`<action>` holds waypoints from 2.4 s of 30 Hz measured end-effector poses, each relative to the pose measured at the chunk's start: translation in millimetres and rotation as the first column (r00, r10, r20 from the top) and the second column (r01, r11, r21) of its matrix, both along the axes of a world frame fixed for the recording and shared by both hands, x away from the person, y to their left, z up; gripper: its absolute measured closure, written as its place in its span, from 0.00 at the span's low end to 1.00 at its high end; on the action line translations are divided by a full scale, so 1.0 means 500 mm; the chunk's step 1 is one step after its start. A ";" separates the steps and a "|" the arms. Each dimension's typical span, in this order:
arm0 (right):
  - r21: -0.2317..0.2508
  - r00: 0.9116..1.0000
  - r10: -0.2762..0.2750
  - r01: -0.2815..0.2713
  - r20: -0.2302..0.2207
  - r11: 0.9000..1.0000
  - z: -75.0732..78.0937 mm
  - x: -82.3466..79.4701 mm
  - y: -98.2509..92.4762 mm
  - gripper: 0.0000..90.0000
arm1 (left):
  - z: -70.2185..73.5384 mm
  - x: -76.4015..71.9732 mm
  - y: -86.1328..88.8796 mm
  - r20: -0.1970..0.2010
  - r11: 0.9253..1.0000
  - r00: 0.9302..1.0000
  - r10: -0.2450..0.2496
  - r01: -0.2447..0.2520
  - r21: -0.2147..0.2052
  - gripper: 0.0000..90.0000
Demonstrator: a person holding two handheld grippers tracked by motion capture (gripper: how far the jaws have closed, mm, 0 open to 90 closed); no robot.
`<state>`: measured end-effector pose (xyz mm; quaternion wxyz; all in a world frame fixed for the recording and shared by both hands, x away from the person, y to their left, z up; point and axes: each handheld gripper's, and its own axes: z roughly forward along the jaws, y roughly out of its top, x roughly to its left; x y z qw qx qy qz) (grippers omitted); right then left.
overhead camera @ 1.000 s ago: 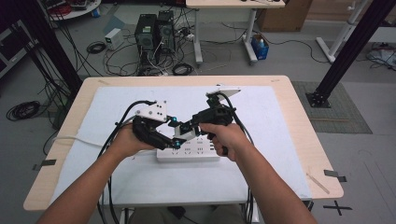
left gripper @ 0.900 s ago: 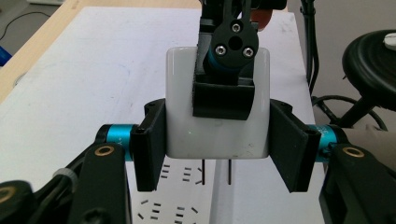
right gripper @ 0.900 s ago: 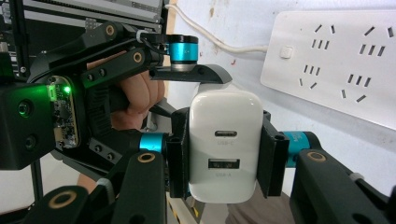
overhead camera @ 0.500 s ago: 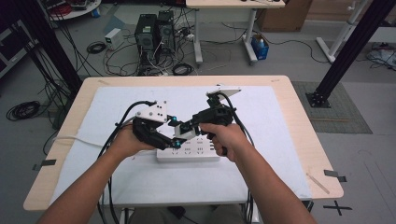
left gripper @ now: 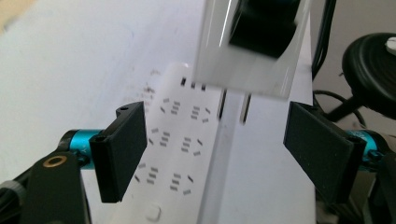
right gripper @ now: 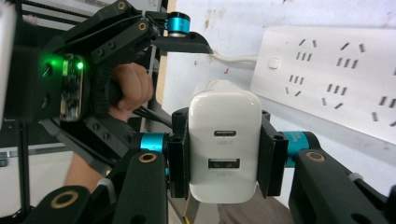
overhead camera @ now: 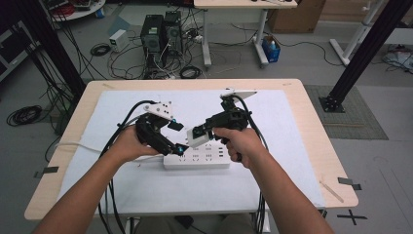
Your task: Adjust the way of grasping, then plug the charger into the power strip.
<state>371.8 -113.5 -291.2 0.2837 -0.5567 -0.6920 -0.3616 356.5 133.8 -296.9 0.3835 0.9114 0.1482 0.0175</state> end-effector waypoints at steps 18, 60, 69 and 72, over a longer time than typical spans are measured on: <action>-0.275 0.992 0.034 0.001 0.122 0.961 0.060 0.002 -0.038 0.69 | 0.023 0.031 0.043 -0.192 0.905 0.937 0.291 -0.204 0.374 0.24; -0.735 0.990 0.098 0.007 0.100 0.678 0.086 0.045 -0.044 0.69 | 0.079 0.044 0.065 -0.187 0.794 0.907 0.377 -0.213 0.570 0.24; -0.724 0.984 0.128 -0.001 0.121 0.689 0.088 0.039 -0.042 0.69 | 0.082 0.039 0.067 -0.184 0.797 0.917 0.353 -0.191 0.572 0.24; -0.732 0.973 0.191 -0.035 0.131 0.681 0.094 0.037 -0.033 0.69 | 0.083 0.036 0.067 -0.184 0.802 0.920 0.347 -0.189 0.567 0.24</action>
